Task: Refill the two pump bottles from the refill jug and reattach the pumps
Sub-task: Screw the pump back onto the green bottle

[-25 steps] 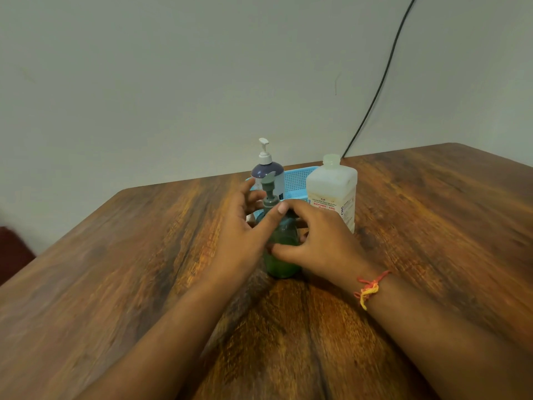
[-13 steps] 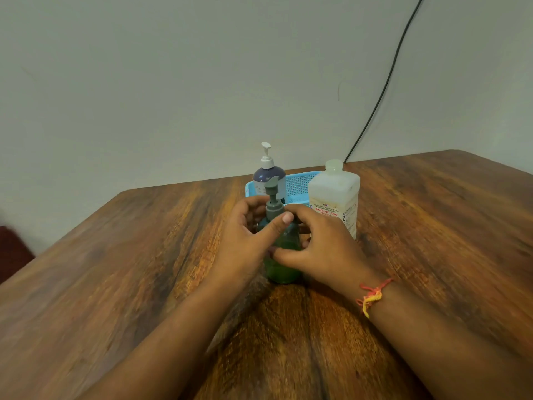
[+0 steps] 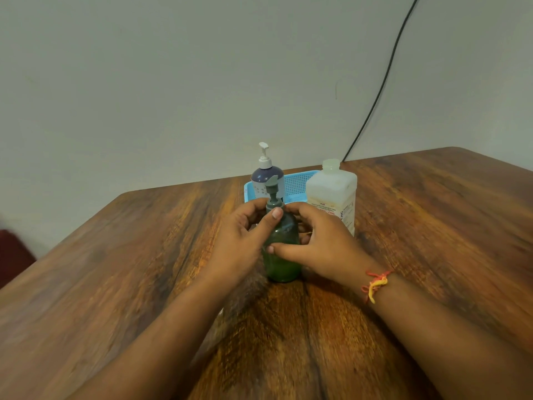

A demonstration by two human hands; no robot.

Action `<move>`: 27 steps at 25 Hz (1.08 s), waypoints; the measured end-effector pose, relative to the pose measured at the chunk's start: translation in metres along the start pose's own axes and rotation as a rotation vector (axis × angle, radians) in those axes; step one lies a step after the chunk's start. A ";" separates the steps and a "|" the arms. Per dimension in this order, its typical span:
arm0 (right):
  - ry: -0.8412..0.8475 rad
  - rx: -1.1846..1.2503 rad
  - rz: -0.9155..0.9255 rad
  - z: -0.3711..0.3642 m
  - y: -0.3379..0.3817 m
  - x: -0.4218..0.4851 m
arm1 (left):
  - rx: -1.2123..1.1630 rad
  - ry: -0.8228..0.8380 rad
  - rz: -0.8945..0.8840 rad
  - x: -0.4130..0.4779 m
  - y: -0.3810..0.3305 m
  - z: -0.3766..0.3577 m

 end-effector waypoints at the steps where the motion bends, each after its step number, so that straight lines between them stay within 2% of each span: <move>1: 0.007 -0.044 0.021 0.000 0.001 0.000 | 0.019 -0.013 -0.015 -0.001 -0.001 -0.001; 4: 0.004 -0.171 0.077 0.002 0.009 -0.002 | 0.053 -0.084 -0.045 -0.007 -0.004 -0.002; 6: -0.066 -0.178 0.113 0.008 0.018 -0.003 | 0.068 -0.126 -0.068 -0.009 -0.011 0.001; 8: -0.196 -0.205 0.190 0.017 0.026 -0.005 | 0.039 -0.160 -0.082 -0.008 -0.027 0.004; 11: -0.478 -0.445 0.324 0.033 0.030 -0.006 | 0.092 -0.259 -0.137 0.007 -0.057 0.006; 13: -0.623 -0.563 0.302 0.043 0.024 -0.005 | 0.088 -0.311 -0.165 0.028 -0.073 0.001; 15: -0.708 -0.596 0.205 0.050 0.015 -0.005 | 0.096 -0.373 -0.171 0.054 -0.081 -0.007; 17: -0.718 -0.610 0.085 0.053 0.006 -0.005 | 0.126 -0.417 -0.154 0.079 -0.084 -0.020; 20: -0.640 -0.603 -0.063 0.052 -0.008 -0.005 | 0.127 -0.424 -0.091 0.109 -0.075 -0.044; 27: -0.543 -0.512 -0.097 0.047 -0.018 -0.001 | 0.240 -0.413 0.014 0.160 -0.038 -0.075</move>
Point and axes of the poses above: each hand's wrist, its own x-axis towards the middle knuckle, its own z-axis out of the back of the hand, y = z × x, the point moved 3 cm from there along x, towards the middle knuckle, and after that the axes turned 12 degrees about z, right-handed, at the moved point
